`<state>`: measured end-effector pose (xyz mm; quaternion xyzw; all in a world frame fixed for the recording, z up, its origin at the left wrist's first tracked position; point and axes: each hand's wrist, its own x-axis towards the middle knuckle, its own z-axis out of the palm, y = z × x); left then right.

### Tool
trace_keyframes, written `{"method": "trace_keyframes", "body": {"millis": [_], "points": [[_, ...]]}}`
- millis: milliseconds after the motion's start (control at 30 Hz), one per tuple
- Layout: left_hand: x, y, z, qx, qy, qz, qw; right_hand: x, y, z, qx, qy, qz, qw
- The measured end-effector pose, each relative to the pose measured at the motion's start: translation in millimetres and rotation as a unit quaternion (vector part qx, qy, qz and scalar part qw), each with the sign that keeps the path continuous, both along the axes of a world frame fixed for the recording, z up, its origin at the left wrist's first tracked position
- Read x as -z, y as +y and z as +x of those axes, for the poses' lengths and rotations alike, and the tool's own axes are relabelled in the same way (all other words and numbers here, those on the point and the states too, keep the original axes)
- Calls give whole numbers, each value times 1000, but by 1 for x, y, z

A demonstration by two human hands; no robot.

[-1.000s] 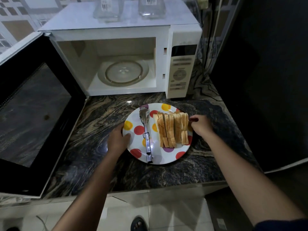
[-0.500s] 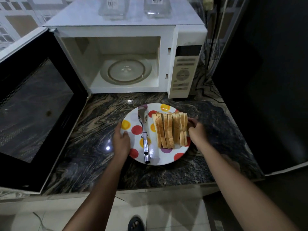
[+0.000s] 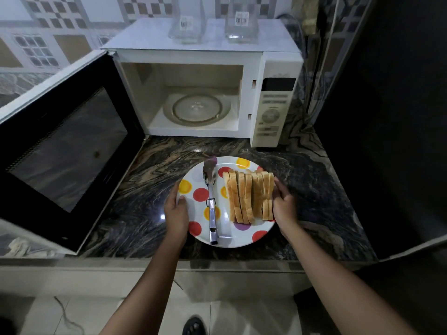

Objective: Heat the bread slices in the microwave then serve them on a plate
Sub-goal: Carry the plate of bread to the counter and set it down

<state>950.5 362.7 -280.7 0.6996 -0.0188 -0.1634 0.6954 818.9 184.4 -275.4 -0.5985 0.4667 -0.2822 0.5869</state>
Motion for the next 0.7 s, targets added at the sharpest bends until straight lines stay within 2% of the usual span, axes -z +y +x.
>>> {"method": "trace_keyframes", "body": {"millis": [333, 467, 600, 700], "points": [[-19, 60, -42, -51, -15, -9, 999, -12, 44, -17, -48, -27, 21, 998], [-24, 97, -59, -97, -18, -21, 995, -18, 75, -16, -99, -31, -2, 995], [-32, 142, -70, -147, 15, -21, 989, -20, 114, -12, -165, -28, -38, 985], [-31, 182, -75, -167, 19, -22, 986, -21, 150, -10, -194, -30, -31, 980]]}}
